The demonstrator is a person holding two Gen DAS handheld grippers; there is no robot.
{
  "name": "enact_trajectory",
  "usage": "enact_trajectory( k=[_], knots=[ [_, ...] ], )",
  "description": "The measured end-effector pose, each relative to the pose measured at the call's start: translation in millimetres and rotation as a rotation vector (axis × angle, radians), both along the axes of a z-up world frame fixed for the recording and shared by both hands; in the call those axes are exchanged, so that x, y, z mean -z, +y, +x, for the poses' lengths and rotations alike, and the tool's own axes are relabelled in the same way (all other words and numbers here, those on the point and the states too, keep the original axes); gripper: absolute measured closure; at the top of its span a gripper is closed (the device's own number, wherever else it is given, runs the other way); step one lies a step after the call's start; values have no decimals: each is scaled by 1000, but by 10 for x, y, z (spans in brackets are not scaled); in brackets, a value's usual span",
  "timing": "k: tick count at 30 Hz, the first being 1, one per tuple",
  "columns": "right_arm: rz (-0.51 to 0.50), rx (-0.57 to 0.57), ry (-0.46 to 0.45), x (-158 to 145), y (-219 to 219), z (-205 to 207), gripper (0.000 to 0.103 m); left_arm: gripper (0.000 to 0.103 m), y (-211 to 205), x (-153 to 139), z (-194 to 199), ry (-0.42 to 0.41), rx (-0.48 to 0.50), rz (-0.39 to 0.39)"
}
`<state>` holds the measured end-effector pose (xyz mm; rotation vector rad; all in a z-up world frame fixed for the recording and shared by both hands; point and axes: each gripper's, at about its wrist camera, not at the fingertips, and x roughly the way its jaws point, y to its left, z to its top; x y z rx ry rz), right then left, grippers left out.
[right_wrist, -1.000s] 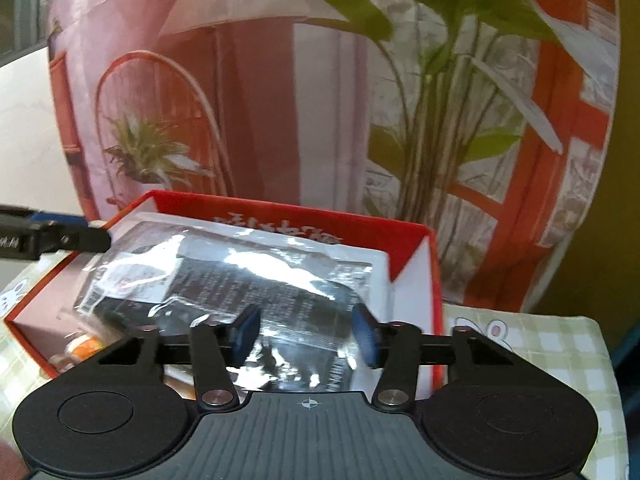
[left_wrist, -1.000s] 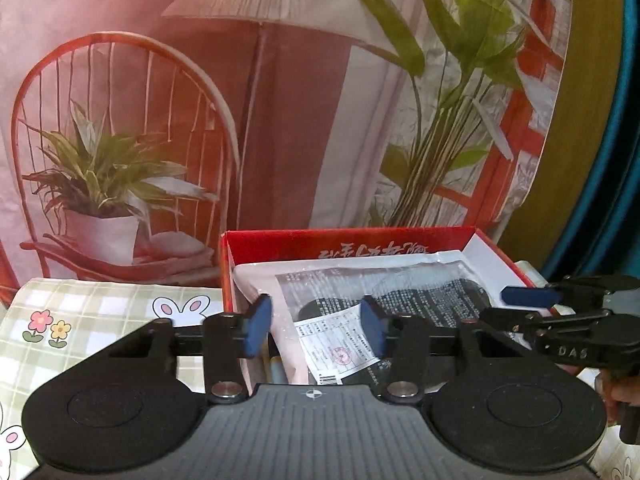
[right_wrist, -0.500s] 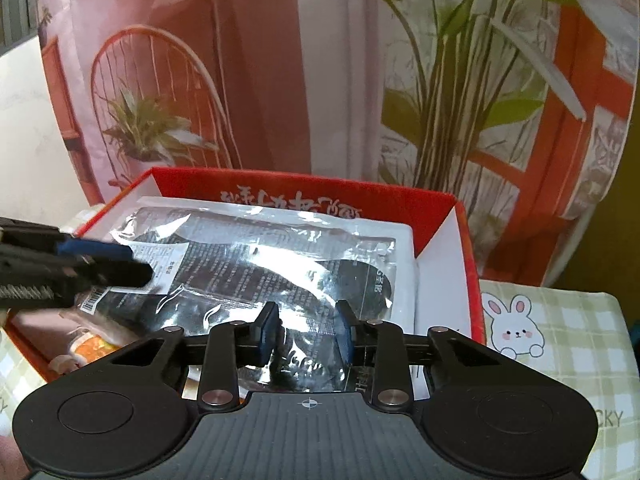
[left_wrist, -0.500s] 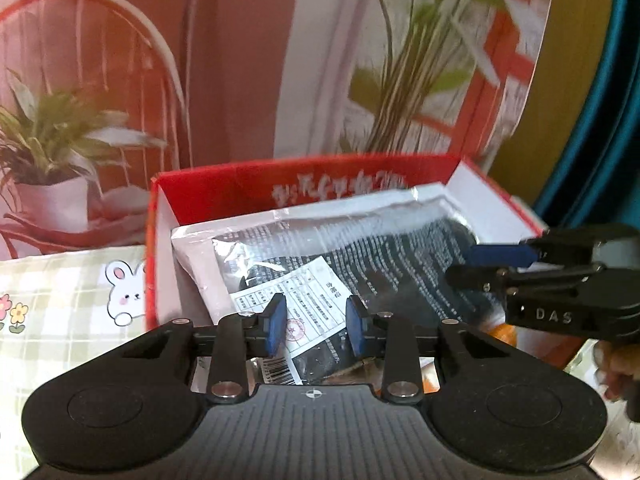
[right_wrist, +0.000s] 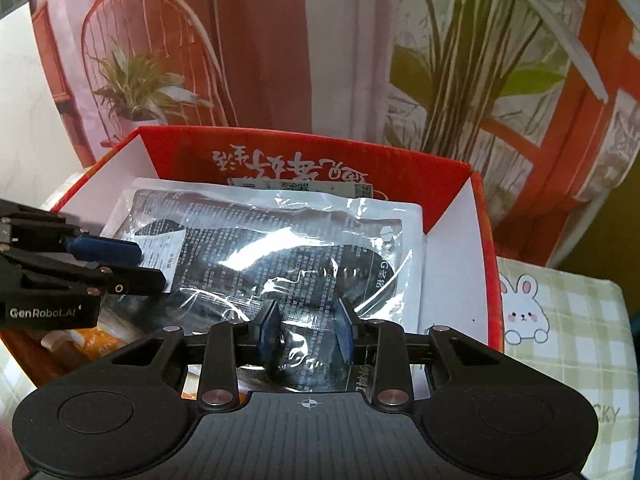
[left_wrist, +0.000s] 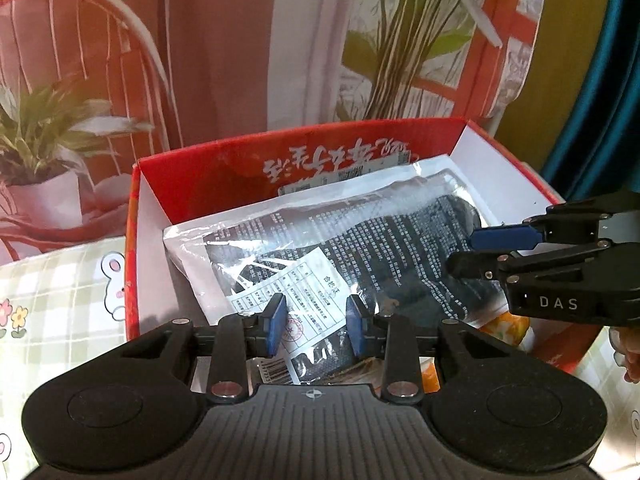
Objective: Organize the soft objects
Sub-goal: 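Open the left tool to release the package into the box and withdraw, then lower the left tool onto the pink knit cloth and pinch its middle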
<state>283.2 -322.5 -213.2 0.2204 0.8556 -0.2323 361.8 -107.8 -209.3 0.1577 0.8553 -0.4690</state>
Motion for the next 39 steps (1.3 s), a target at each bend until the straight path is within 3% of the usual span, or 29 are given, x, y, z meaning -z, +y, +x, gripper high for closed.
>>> enact_trajectory(
  k=[2,4,7,17,23,27,39],
  knots=[
    [1,8,-9,-12,-4,-20,73,64,30,-41,-53,-14,-9,-19],
    [-5,28,-43,-42,24,-82,72,47,76,-99,-127,-27,-26,-49],
    [4,41,-97,-92,64,-209,68,35,106,-205,-287,-89,-43,-52],
    [-38,65,-269,-369,296,-756,60,28,273,-476,-913,-188,-86,-89],
    [-57,80,-338,-469,502,-1092,46,17,382,-530,-1360,-245,-143,-94],
    [-74,78,-389,-472,675,-1352,28,15,451,-506,-1650,-290,-173,-71],
    [-6,134,-403,-73,1072,-1987,8,12,593,-118,-2269,-182,-206,-101]
  ],
)
